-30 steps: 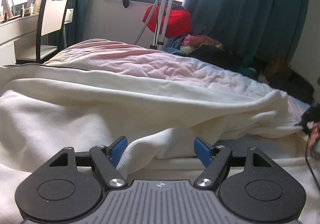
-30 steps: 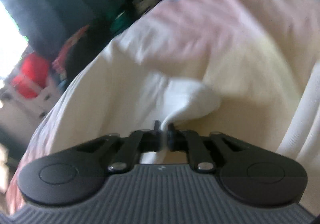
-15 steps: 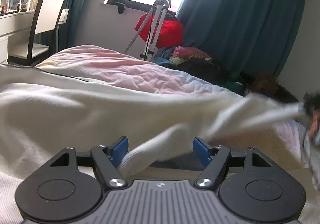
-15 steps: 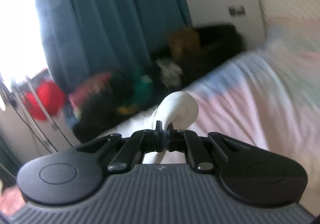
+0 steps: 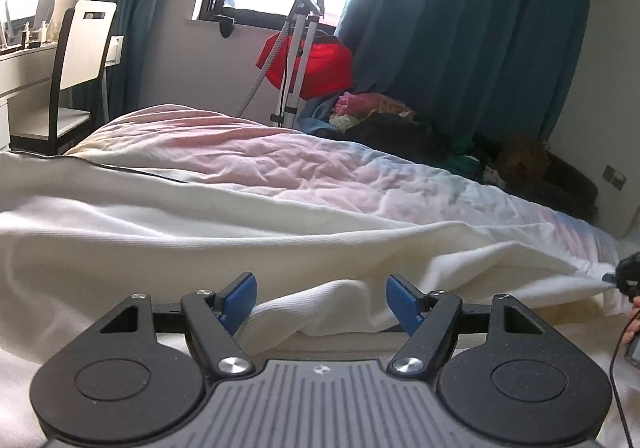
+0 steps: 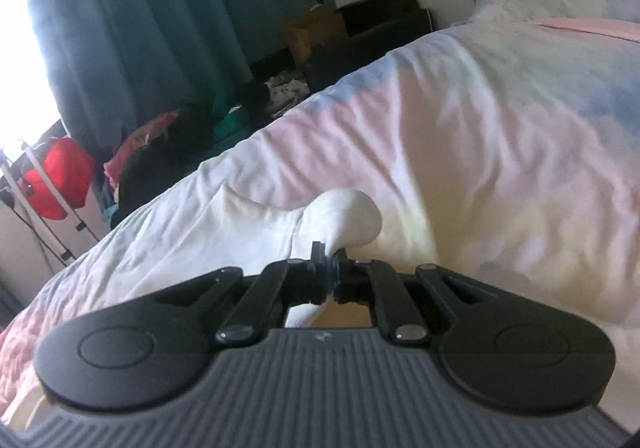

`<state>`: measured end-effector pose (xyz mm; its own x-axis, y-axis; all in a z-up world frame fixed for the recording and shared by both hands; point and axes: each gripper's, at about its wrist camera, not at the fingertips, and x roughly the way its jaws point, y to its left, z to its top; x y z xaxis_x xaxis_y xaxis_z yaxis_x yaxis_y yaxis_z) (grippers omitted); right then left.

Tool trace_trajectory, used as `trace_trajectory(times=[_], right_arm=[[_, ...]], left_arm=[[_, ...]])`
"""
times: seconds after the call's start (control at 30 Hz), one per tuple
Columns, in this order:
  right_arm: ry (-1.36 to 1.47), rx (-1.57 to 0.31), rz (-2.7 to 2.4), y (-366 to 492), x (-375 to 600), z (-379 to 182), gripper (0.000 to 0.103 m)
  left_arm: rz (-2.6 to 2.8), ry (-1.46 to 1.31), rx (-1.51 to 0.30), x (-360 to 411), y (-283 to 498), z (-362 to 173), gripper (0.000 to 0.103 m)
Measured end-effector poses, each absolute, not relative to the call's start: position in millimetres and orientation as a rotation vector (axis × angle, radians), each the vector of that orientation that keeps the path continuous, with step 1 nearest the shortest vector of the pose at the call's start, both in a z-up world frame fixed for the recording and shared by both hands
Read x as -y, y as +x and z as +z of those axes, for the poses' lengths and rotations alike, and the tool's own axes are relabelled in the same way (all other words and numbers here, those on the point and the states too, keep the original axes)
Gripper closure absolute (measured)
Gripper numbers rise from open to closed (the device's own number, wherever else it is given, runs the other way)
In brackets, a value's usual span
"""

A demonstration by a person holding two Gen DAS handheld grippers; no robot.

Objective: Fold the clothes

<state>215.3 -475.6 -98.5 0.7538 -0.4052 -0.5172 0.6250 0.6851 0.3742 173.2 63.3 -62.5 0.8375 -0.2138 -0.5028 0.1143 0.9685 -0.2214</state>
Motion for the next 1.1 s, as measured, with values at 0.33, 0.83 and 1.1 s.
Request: trace_trajectory(times=[0.33, 0.83, 1.1], right_arm=[[0.596, -0.432, -0.599, 190, 490, -146, 0.097], [0.319, -0.372, -0.374, 141, 426, -74, 0.021], [0.237, -0.405, -0.244, 67, 357, -40, 0.021]], left_arm=[[-0.187, -0.103, -0.527, -58, 157, -57, 0.029], [-0.21, -0.05, -0.509, -28, 131, -43, 0.027], [-0.25, -0.029, -0.458, -17, 97, -30, 0.023]])
